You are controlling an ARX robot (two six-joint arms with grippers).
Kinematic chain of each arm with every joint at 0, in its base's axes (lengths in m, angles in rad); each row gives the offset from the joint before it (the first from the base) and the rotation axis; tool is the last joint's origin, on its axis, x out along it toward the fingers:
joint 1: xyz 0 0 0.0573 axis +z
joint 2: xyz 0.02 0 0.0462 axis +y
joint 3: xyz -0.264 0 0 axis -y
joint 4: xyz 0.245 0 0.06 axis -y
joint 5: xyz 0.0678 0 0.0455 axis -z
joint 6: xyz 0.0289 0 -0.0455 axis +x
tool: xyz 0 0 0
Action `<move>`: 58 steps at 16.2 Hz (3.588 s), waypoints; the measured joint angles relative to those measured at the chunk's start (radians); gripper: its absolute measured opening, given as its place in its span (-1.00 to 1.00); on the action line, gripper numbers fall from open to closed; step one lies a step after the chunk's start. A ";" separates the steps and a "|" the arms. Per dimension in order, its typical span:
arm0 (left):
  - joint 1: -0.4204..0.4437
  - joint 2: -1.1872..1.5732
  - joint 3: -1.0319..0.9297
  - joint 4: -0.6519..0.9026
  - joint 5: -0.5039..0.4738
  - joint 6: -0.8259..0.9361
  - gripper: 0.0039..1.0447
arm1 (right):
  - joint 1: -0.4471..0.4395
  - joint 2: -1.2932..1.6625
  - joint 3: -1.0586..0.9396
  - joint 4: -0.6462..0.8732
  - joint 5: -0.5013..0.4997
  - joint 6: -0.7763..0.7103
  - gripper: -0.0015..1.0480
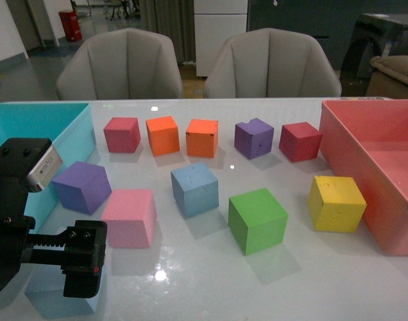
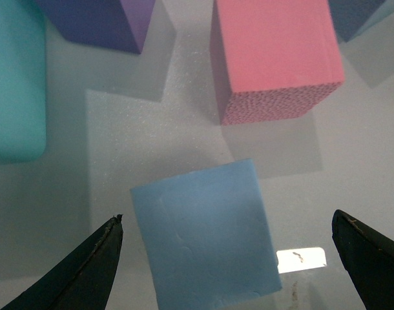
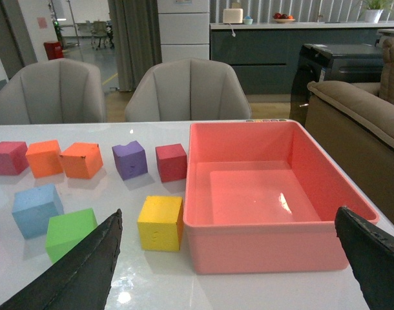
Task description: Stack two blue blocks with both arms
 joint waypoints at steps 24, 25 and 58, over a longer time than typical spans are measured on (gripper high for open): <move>-0.246 0.402 0.809 -0.351 -0.097 -0.010 -0.32 | 0.000 0.000 0.000 0.000 0.000 0.000 0.88; -0.246 0.437 0.861 -0.372 -0.114 -0.008 -0.32 | 0.000 0.000 0.000 0.000 0.000 0.000 0.88; -0.256 0.261 0.818 -0.169 -0.035 0.012 0.88 | 0.000 0.000 0.000 0.000 0.000 0.000 0.88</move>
